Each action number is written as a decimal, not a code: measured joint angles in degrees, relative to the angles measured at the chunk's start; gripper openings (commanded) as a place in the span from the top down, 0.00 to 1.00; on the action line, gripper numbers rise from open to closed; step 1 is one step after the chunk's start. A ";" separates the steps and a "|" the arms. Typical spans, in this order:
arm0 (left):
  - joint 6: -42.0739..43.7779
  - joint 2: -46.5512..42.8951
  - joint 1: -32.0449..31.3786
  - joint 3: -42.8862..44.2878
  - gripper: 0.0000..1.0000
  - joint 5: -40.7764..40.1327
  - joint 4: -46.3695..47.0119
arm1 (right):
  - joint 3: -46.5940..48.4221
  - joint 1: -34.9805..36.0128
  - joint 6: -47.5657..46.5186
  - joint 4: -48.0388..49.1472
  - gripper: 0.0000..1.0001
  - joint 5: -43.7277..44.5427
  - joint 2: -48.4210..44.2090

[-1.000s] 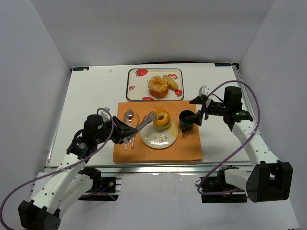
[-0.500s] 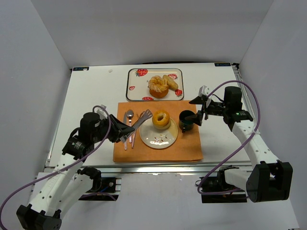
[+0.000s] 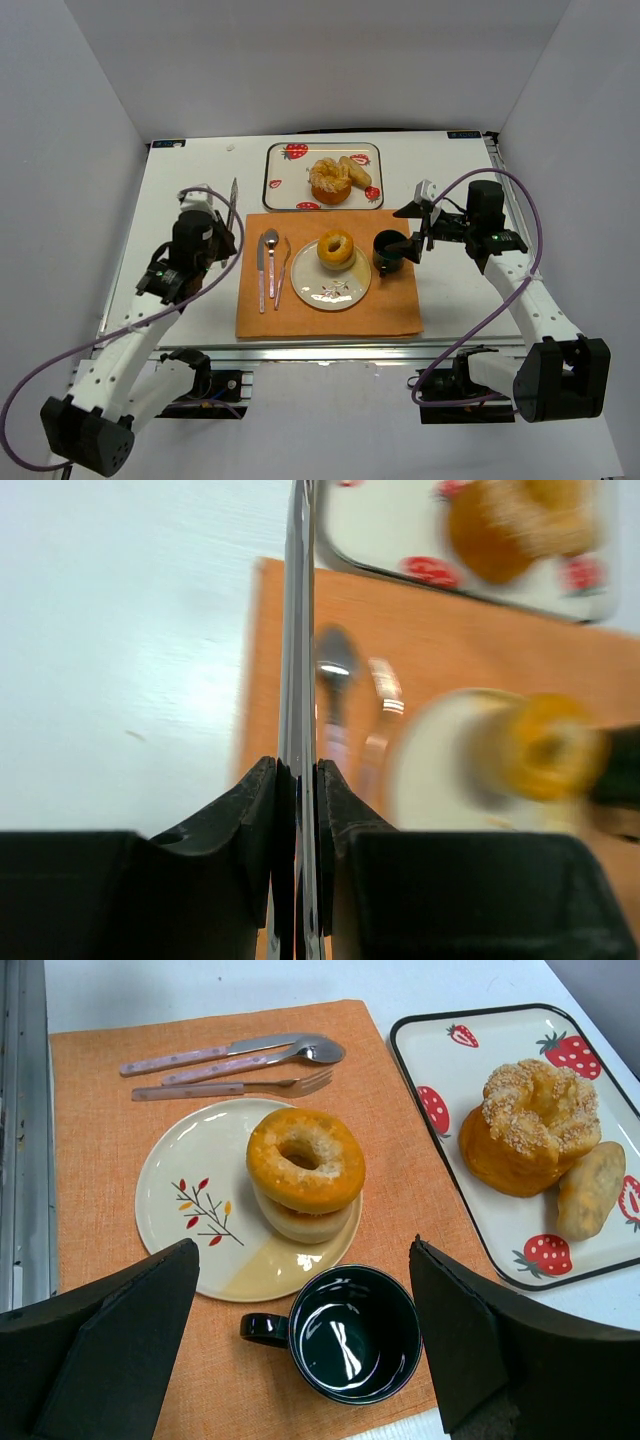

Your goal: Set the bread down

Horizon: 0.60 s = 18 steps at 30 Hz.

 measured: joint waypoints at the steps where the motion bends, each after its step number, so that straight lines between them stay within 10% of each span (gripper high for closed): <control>1: 4.68 0.79 0.39 -2.23 1.00 -1.73 2.86 | 0.00 0.00 -0.37 -0.04 0.11 -0.13 0.00; 14: 34.67 21.73 22.49 -19.50 1.00 3.21 33.53 | 0.09 0.00 -2.54 -1.81 0.11 -1.05 -1.60; 18: 34.47 25.18 25.49 -19.65 0.79 5.79 38.27 | 0.09 0.00 -3.02 -2.36 0.10 -1.03 -2.19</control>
